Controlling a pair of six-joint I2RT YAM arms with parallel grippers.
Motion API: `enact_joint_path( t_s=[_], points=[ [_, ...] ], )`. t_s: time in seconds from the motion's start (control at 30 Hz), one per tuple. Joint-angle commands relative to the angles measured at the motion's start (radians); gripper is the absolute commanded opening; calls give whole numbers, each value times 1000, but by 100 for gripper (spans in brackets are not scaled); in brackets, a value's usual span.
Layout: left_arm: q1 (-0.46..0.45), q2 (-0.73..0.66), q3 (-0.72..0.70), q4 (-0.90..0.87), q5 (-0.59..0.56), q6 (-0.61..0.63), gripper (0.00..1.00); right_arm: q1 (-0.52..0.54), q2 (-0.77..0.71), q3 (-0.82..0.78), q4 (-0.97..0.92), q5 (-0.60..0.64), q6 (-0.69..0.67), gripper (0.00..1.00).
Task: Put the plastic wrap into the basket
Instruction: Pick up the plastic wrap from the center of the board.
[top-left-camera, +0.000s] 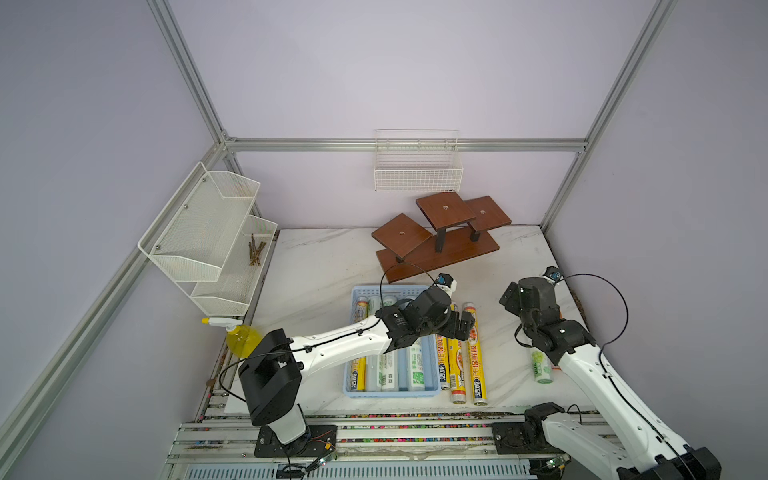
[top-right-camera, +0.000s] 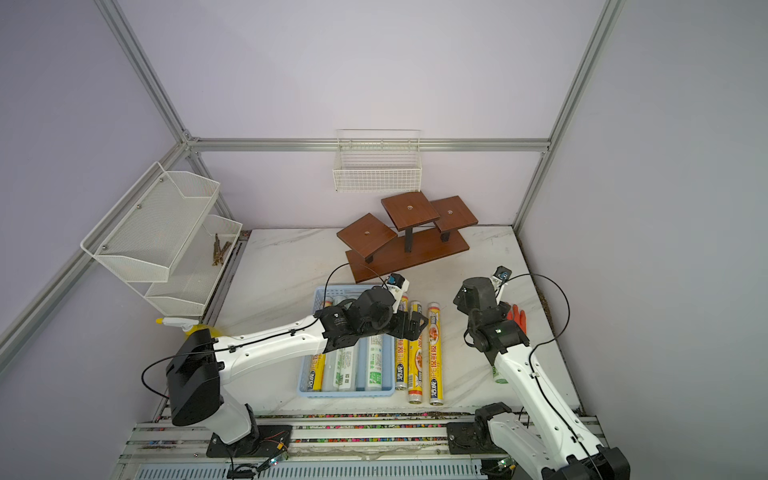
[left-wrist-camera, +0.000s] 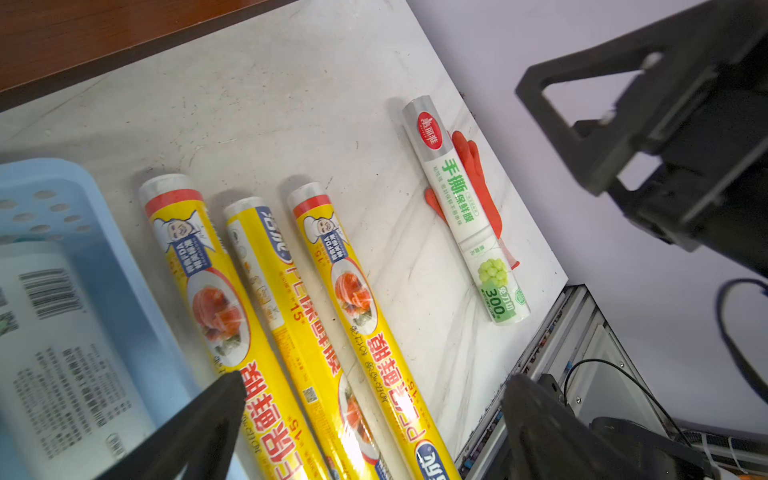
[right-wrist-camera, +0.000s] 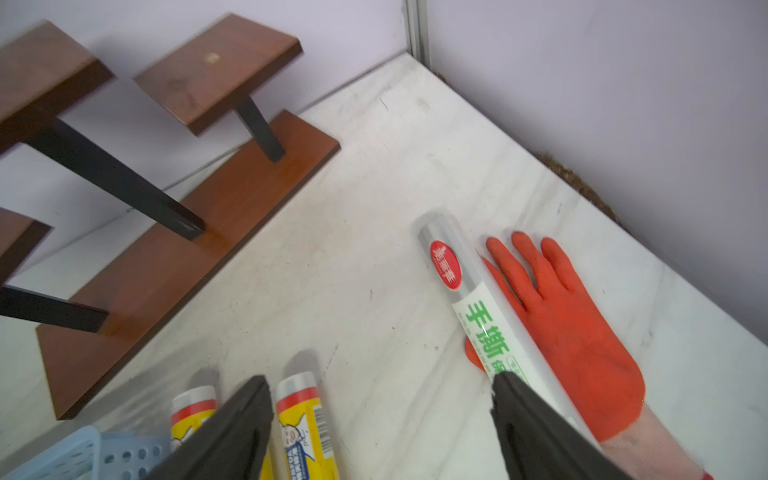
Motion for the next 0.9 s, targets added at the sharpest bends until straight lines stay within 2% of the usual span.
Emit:
enact_joint_path(
  t_s=[0.0,0.13,0.23,0.5,0.6,0.7,0.87],
  points=[
    [-22,47,89,-61,-14,37,100,-160,27,-30,-4,-199,25,87],
    [-42,116,164,-107,-28,38,100,-360,63,-39,-16,-378,53,87],
    [-46,162,214,-125,-29,32,100,-419,93,-29,-25,-422,37,87],
    [-79,274,358,-158,-38,-18,100,-444,203,21,-91,-269,19,87],
    [-92,316,402,-157,-18,-21,100,-446,244,21,-83,-280,7,86],
    [-101,342,430,-158,-7,-21,100,-446,293,23,-63,-352,-23,84],
    [-104,351,430,-158,-1,-18,100,-444,357,10,-45,-362,-28,84]
  ],
)
